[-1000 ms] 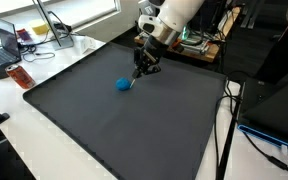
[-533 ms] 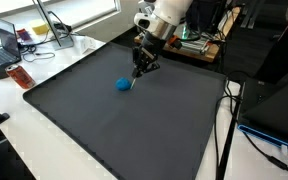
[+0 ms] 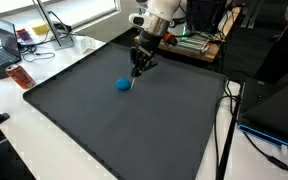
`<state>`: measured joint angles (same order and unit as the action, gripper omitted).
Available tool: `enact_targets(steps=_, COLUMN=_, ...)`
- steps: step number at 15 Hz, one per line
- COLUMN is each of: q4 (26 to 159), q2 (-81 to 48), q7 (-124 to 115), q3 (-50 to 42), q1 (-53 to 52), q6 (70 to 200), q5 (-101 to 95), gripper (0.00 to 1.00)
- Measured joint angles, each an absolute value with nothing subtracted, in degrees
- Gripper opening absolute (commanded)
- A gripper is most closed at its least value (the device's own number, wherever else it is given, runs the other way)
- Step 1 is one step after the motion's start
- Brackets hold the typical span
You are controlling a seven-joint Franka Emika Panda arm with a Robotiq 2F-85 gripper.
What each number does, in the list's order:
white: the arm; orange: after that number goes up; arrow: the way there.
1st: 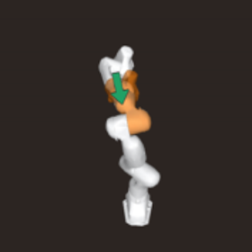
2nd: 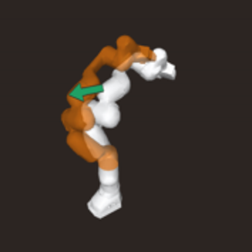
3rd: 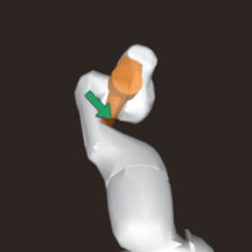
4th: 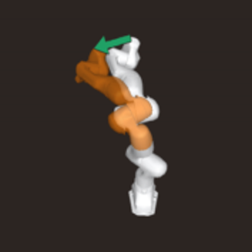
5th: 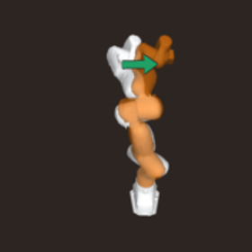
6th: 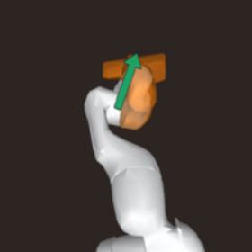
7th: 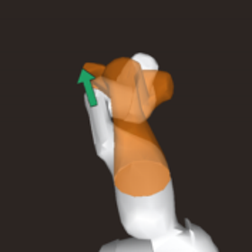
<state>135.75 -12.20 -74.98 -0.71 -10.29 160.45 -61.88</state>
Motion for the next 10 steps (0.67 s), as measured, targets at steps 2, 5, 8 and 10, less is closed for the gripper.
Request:
enact_targets(steps=2, q4=136.6, q2=-11.6, q7=-75.0, q3=-1.7, q1=-9.9, q6=162.9, q5=-62.7, gripper=0.03)
enact_targets(steps=5, q4=137.7, q2=-11.0, q7=-75.0, q3=-3.3, q1=-9.3, q6=166.8, q5=-63.8, gripper=0.03)
enact_targets(steps=8, q4=138.6, q2=-10.8, q7=-75.0, q3=-4.8, q1=-8.8, q6=171.1, q5=-64.9, gripper=0.03)
enact_targets(steps=10, q4=139.3, q2=-10.8, q7=-75.0, q3=-5.9, q1=-8.3, q6=174.4, q5=-65.9, gripper=0.03)
